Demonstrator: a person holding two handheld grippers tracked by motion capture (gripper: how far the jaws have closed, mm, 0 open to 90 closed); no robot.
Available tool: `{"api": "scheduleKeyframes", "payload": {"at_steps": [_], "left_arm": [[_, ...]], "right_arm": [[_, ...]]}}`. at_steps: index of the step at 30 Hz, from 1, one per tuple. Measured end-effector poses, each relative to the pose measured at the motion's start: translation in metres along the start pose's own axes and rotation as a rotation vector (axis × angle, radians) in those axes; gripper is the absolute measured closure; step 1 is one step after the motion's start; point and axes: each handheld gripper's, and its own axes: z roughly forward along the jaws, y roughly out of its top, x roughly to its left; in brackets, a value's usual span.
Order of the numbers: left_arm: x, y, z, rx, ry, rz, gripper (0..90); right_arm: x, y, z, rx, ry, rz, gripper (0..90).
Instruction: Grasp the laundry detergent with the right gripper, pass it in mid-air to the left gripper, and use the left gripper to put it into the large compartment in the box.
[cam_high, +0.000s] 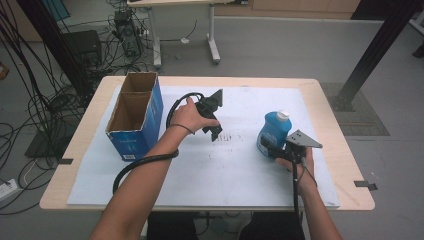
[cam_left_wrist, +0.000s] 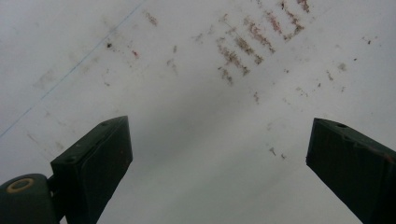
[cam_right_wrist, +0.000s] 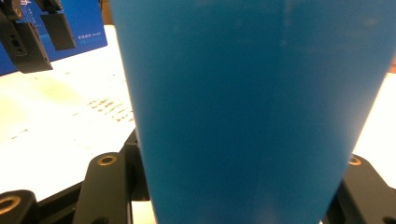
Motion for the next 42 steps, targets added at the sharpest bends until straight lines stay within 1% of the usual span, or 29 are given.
{"api": "scheduleKeyframes", "payload": {"at_steps": [9, 31, 42], "left_arm": [[-0.0018, 0.0013, 0.0000, 0.002, 0.004, 0.003, 7.4], [0.0013, -0.0009, -0.0023, -0.005, 0.001, -0.002, 7.4], [-0.0006, -0.0017, -0.0040, -0.007, 0.002, 0.005, 7.4]], "right_arm": [[0.0003, 0.0005, -0.0001, 0.002, -0.001, -0.003, 41.4], [0.0003, 0.0008, 0.0002, 0.003, -0.001, -0.004, 41.4], [0.0006, 0.0007, 0.0001, 0.003, -0.002, -0.002, 41.5]]}}
